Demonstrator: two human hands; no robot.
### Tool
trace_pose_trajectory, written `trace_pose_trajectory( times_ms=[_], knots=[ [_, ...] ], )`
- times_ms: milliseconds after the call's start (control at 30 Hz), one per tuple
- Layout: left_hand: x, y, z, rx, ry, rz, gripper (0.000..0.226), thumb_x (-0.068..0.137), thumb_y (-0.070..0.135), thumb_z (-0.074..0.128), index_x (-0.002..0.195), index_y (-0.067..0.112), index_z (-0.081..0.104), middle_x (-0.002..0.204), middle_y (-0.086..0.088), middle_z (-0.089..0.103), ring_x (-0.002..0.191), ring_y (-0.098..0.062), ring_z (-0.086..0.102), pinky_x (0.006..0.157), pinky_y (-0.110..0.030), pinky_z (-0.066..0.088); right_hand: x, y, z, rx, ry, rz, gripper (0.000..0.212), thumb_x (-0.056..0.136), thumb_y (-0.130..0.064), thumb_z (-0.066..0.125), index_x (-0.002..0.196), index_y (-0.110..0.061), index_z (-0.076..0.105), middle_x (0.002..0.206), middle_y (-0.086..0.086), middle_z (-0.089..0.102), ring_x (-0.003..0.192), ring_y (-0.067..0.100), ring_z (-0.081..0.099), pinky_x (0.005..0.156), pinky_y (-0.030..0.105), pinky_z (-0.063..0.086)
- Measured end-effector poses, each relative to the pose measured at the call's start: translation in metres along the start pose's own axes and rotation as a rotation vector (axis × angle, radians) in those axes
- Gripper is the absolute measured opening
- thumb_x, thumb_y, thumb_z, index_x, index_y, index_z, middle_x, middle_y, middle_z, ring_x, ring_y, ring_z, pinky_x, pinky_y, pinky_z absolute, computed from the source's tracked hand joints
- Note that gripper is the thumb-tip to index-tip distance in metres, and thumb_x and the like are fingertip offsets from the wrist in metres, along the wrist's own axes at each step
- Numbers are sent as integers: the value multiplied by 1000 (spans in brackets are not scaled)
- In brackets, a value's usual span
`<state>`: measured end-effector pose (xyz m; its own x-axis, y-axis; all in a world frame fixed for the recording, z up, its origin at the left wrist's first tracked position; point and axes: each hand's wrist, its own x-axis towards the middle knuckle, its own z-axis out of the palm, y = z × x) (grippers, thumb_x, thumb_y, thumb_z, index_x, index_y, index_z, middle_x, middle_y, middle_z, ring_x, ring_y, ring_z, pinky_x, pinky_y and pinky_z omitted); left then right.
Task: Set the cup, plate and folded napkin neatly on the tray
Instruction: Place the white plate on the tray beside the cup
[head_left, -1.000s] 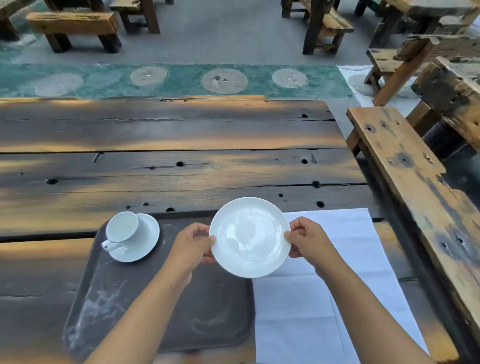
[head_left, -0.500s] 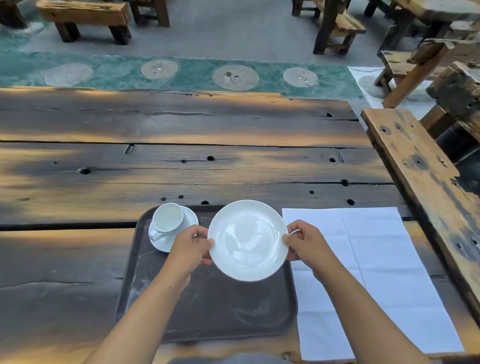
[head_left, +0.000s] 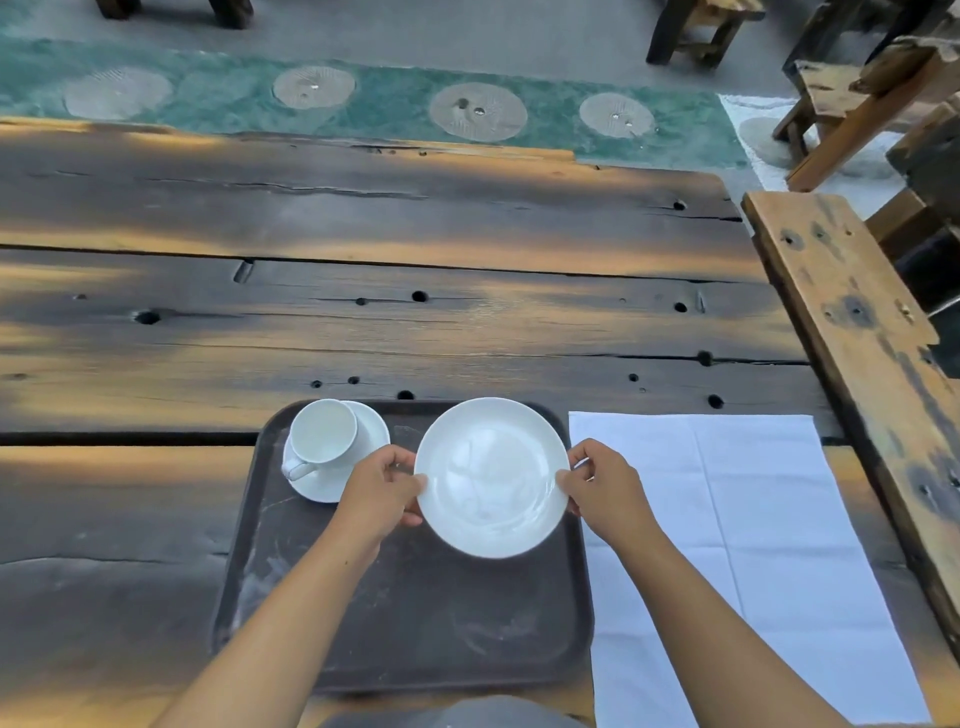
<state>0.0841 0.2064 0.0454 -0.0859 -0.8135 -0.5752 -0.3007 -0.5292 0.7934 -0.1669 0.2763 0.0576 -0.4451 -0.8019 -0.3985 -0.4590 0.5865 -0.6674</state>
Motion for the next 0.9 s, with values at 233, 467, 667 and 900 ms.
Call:
trace_pose_trajectory(
  times_ms=[233,467,667,900],
  knots=[
    [41,-10,16,135,71,-57,8,89,3,61,88,11,61,80,-11,63,68,-23,63,53,-29,54,34,11,16,-84,-72,27,12,83,-18,64,76,-21,54,67,3,66,69,25,68,69,40,57],
    [68,-22,29,169,74,-124,5,91,3,60,93,7,62,83,-12,64,73,-25,63,58,-32,57,62,19,34,-218,-98,76,8,84,-18,61,81,-15,54,72,4,65,73,27,66,69,42,56],
    [79,-31,35,196,63,-154,9,90,4,60,87,13,60,83,-13,63,73,-23,63,55,-29,55,70,27,45,-373,-86,61,9,85,-21,56,81,-15,51,73,1,61,70,26,59,61,38,49],
    [89,-38,35,284,51,-134,7,89,5,60,90,11,61,78,-12,68,68,-25,65,58,-31,56,76,32,50,-545,-97,-22,16,90,-27,56,86,-12,51,83,6,67,77,31,61,66,40,53]
  ],
)
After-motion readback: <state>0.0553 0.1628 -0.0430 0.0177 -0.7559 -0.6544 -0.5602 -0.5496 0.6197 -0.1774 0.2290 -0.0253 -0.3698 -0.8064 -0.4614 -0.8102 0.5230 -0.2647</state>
